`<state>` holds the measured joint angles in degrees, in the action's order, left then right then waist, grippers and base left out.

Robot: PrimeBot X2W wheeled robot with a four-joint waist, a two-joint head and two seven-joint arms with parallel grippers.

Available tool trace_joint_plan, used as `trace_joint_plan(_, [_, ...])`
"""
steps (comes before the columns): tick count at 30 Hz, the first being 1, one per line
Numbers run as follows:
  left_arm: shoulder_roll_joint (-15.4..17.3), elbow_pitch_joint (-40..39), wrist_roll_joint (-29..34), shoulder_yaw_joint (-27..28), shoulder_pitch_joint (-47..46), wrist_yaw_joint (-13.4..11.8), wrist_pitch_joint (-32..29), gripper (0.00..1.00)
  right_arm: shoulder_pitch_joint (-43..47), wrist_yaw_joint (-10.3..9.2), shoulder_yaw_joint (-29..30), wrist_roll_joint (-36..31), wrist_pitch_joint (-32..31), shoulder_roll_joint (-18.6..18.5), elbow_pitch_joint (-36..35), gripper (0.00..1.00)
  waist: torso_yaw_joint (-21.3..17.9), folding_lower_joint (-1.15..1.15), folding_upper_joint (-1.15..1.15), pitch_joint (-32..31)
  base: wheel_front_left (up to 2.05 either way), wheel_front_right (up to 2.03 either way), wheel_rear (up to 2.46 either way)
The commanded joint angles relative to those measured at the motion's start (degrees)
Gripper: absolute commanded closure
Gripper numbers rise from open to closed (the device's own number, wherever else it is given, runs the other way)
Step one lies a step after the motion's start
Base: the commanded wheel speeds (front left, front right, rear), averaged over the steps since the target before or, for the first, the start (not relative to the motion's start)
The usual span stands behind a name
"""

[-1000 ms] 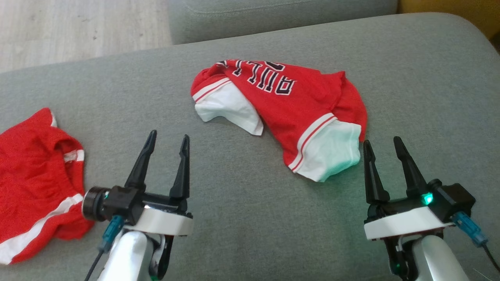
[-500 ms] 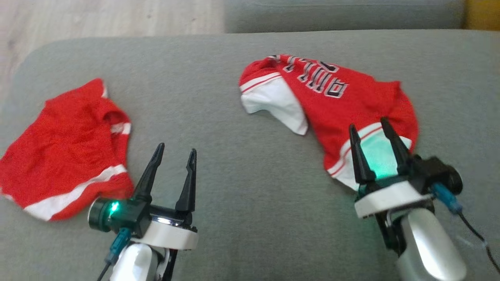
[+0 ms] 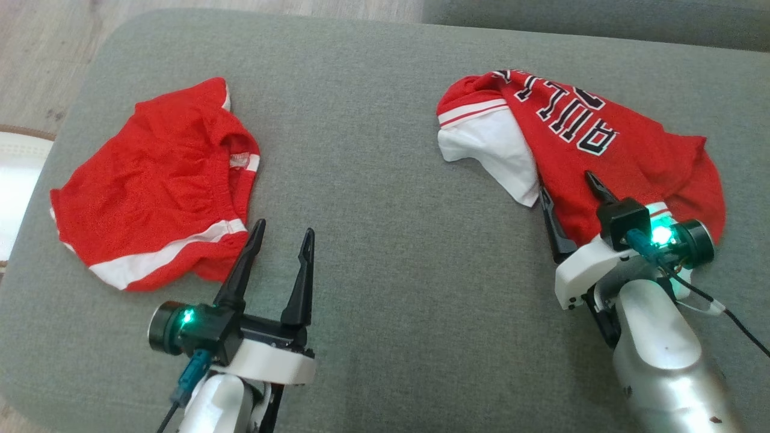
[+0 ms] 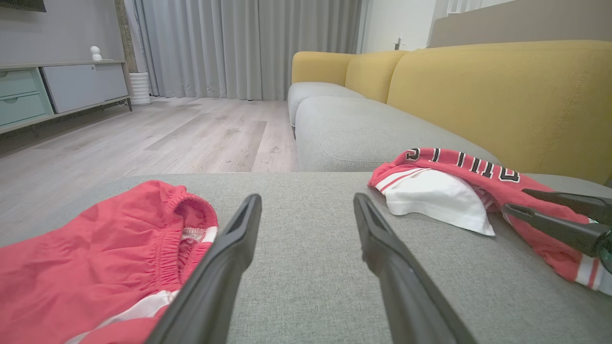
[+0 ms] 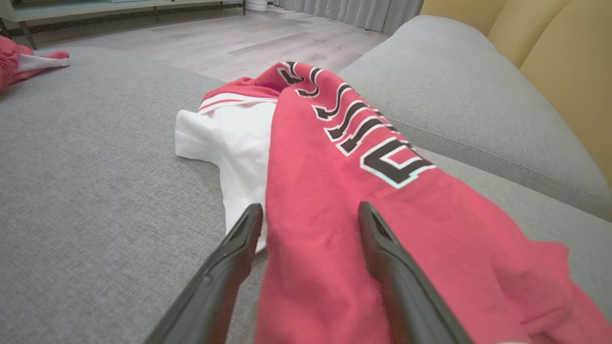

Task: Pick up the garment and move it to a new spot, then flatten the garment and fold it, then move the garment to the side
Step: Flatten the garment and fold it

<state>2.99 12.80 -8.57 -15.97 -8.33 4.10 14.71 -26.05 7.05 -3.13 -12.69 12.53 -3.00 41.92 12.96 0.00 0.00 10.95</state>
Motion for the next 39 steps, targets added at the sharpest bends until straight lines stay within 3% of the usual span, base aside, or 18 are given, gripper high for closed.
trace_joint_plan(1, [0.0,-1.6,-0.4,1.5,-2.2,0.1,0.3,0.00,-2.2,0.44,-0.8,-0.2,0.7,0.1,0.0,0.75,0.5,0.00,0.00,0.2,0.00,0.00,0.00])
trace_joint_plan(2, [0.0,-1.6,-0.4,1.5,-2.2,0.1,0.3,0.00,-2.2,0.44,-0.8,-0.2,0.7,0.1,0.0,0.75,0.5,0.00,0.00,0.2,0.00,0.00,0.00])
trace_joint_plan(3, [0.0,-1.5,-0.4,1.6,-2.2,0.1,0.3,0.00,-2.5,0.44,-1.0,-0.1,1.0,0.1,0.4,1.00,0.5,0.00,0.00,0.2,0.00,0.00,0.00])
trace_joint_plan(8, [-0.1,-1.0,-0.6,2.2,-1.8,0.0,0.3,0.00,-3.3,0.44,-3.4,4.5,2.2,0.1,0.0,1.00,-0.1,0.00,0.00,-0.6,0.00,0.00,0.00])
trace_joint_plan(18, [-0.1,-0.1,-0.6,1.4,-1.1,0.2,0.3,0.00,-2.8,0.44,-17.4,29.4,2.5,0.1,-13.1,1.00,-3.5,0.00,0.00,-3.1,0.00,0.00,0.00])
trace_joint_plan(23, [-0.1,0.2,-0.6,1.6,-0.9,0.0,0.3,0.00,-4.5,0.44,-27.4,39.6,2.5,0.1,-17.2,1.00,-4.5,0.00,0.00,-4.0,0.00,0.00,0.00])
trace_joint_plan(30, [-0.1,0.4,0.2,3.0,-0.6,0.2,0.3,0.00,-4.9,0.44,-34.4,46.3,2.5,0.1,-16.7,1.00,-2.9,0.00,0.00,-5.2,0.00,0.00,0.00])
trace_joint_plan(31, [-0.1,0.4,0.3,3.0,-0.5,0.3,0.3,0.00,-4.7,0.44,-34.5,46.6,2.5,0.1,-15.6,0.33,-2.6,0.00,0.00,-5.4,0.00,0.00,0.00])
trace_joint_plan(32, [-0.1,0.5,0.2,2.9,-0.4,0.4,0.3,0.00,-4.6,0.44,-35.0,46.9,2.5,0.1,-14.3,0.00,-2.3,0.00,0.00,-5.5,0.00,0.00,0.00])
trace_joint_plan(35, [-0.1,0.4,0.1,2.8,0.2,0.4,0.3,0.00,-5.0,0.44,-38.0,48.1,2.5,0.1,-12.0,0.00,-1.8,0.00,0.00,-5.6,0.00,0.00,0.00])
trace_joint_plan(39, [-0.1,0.5,-0.1,3.2,0.8,0.1,0.3,0.00,-5.4,0.44,-37.9,48.4,2.5,0.1,-10.3,0.00,-2.0,0.00,0.00,-5.9,0.00,0.00,0.00])
